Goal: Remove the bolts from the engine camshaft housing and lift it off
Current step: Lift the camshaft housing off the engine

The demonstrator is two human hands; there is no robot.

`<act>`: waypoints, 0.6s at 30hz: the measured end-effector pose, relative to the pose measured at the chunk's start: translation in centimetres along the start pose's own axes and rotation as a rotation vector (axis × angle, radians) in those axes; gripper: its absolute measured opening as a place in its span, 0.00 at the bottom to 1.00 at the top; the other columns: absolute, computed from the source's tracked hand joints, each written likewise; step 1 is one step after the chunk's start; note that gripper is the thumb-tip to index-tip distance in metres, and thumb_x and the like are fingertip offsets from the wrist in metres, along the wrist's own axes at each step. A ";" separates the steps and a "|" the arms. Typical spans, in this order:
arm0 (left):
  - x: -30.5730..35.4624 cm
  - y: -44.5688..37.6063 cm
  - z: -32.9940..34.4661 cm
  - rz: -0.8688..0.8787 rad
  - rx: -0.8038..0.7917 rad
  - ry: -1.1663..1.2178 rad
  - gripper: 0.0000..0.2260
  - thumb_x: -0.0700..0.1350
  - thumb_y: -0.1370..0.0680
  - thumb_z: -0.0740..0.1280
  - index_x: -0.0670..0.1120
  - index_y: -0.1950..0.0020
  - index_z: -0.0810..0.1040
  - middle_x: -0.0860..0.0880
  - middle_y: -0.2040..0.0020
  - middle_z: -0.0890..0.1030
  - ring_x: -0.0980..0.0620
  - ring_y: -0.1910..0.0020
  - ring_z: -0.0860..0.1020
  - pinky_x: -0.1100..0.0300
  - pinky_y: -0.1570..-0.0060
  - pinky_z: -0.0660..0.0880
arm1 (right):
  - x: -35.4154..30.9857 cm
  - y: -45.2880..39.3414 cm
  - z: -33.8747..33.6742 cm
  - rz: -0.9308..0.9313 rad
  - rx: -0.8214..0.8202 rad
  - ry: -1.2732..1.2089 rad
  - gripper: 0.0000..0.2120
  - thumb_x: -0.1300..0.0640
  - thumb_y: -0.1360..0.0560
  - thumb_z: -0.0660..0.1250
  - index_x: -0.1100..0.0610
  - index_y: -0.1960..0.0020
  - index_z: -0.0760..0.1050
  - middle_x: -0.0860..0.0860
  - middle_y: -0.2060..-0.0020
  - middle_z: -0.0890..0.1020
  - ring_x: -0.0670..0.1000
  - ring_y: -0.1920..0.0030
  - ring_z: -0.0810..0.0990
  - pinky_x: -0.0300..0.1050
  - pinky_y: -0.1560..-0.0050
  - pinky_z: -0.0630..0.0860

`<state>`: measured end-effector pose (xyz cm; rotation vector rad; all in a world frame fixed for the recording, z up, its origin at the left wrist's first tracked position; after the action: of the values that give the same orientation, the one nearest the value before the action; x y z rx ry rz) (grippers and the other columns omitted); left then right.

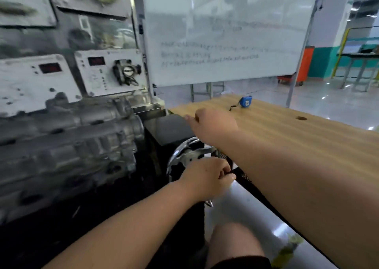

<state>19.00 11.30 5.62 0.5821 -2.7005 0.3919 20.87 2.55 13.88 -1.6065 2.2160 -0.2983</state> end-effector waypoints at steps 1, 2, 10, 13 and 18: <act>-1.2 1.0 -1.8 -0.001 0.040 -0.003 0.13 0.55 0.21 0.66 0.46 0.49 0.83 0.49 0.53 0.84 0.48 0.52 0.80 0.52 0.48 0.77 | -2.5 -1.0 0.1 -0.047 0.006 -0.042 0.24 0.37 0.17 0.48 0.52 0.63 0.64 0.50 0.67 0.71 0.52 0.67 0.70 0.46 0.69 0.63; -2.2 2.1 -3.7 -0.003 0.071 0.001 0.12 0.53 0.20 0.67 0.45 0.48 0.83 0.48 0.52 0.85 0.47 0.51 0.81 0.52 0.48 0.76 | -4.9 -2.0 0.2 -0.095 0.008 -0.090 0.24 0.37 0.17 0.49 0.52 0.64 0.63 0.50 0.68 0.70 0.52 0.67 0.69 0.46 0.69 0.62; -10.1 12.7 -20.0 -0.216 0.313 -0.140 0.06 0.54 0.19 0.68 0.54 0.48 0.82 0.63 0.57 0.80 0.68 0.57 0.77 0.75 0.60 0.71 | -14.9 -7.6 3.3 -0.079 0.040 -0.552 0.19 0.40 0.20 0.62 0.54 0.60 0.72 0.48 0.67 0.74 0.48 0.66 0.71 0.43 0.69 0.61; -14.1 18.8 -26.4 -0.375 0.500 -0.246 0.05 0.55 0.19 0.68 0.56 0.52 0.80 0.65 0.60 0.77 0.66 0.61 0.76 0.73 0.62 0.68 | -14.7 -8.1 6.3 0.100 -0.073 -0.768 0.18 0.39 0.23 0.67 0.55 0.52 0.78 0.52 0.60 0.79 0.50 0.62 0.75 0.42 0.65 0.65; -19.9 28.8 -33.7 -0.619 0.868 -0.316 0.09 0.54 0.20 0.69 0.56 0.60 0.78 0.60 0.63 0.79 0.62 0.61 0.76 0.65 0.63 0.68 | -14.9 -7.1 8.3 0.334 -0.041 -1.174 0.10 0.49 0.29 0.75 0.54 0.53 0.82 0.54 0.59 0.84 0.52 0.68 0.82 0.41 0.70 0.77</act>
<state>32.69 54.66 22.66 1.7629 -2.3142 1.3777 34.53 14.82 11.86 -0.9446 1.4670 0.6352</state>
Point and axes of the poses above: each hand's wrist, its own y-axis away from the middle knuckle, its own z-axis out of the palm, x = y × z, the point moved 3 cm from there along -y, towards the middle knuckle
